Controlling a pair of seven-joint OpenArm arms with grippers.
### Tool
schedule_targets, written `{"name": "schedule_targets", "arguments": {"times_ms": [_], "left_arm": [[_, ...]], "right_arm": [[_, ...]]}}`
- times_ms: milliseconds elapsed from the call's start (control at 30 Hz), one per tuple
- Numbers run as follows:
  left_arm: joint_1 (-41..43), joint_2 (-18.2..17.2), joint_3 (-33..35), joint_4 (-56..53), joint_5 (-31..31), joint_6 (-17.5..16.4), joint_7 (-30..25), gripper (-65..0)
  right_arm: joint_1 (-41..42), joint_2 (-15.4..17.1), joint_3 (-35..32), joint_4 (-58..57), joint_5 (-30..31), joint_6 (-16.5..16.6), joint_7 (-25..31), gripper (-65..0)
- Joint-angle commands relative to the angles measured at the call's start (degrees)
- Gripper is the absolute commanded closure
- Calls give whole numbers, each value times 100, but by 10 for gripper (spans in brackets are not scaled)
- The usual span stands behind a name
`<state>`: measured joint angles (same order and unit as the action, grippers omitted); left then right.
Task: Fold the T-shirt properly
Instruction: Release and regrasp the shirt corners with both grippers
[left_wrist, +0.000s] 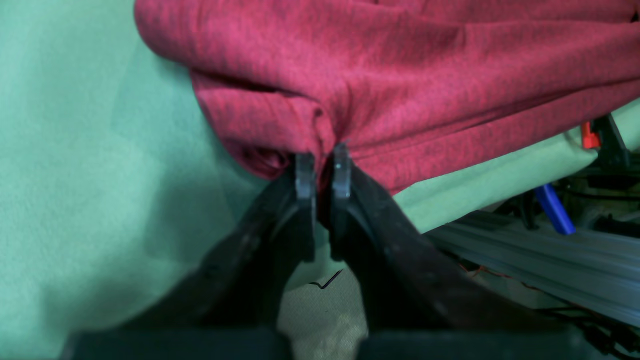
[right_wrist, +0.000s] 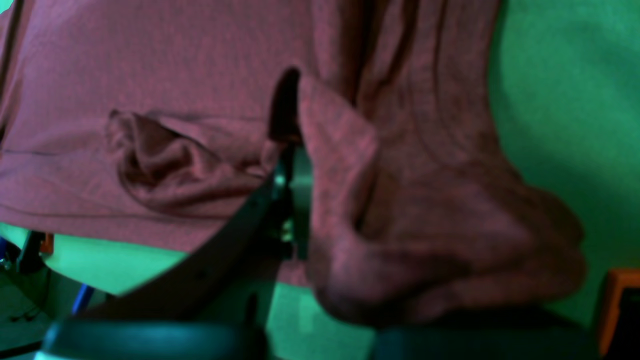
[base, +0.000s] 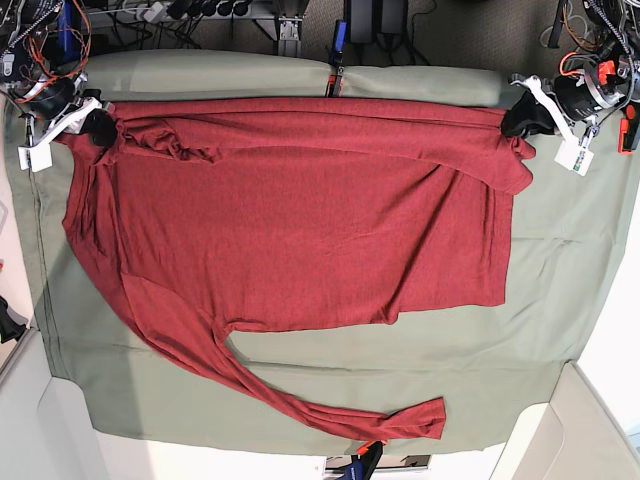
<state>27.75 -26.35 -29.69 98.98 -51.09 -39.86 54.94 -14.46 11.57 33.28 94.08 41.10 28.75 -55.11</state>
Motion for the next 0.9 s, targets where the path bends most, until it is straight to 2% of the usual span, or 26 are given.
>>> {"name": "schedule_targets", "arguments": {"times_ms": [0,33,67,167,267,433,600,700,867], "left_arm": [[2,-111,-70,79,17,-14,-140,-1],[2,-111,-70,79,48,-14,-170,-48],[2,-111,-70,76,85,-14,-225,-99],[2,-111,-70,76,96,-14,-267,-224],[4,-114,-72,76,66,-14,-256,-310],[4,-129,-140,83,-317,-14,-131,-318],[4,-151,-750,168,-1099,-14,170,-318],[4,-310,-1040,195,-1250,-14,168,-318],[-33,-627,-1049,195,-1294,-14,111,-318]], "right_arm": [[13,96,61,98,-37,0,151,0],[13,96,61,98,-37,-2,153,0],[13,96,61,98,-37,-2,151,-32],[15,96,61,98,-35,-4,151,-194],[33,96,63,98,-31,-4,151,-276],[96,101,111,107,87,-4,136,-278],[109,98,435,337,136,-4,59,-278],[129,101,614,557,133,-4,63,-278],[378,225,645,614,-37,-39,66,-278]]}}
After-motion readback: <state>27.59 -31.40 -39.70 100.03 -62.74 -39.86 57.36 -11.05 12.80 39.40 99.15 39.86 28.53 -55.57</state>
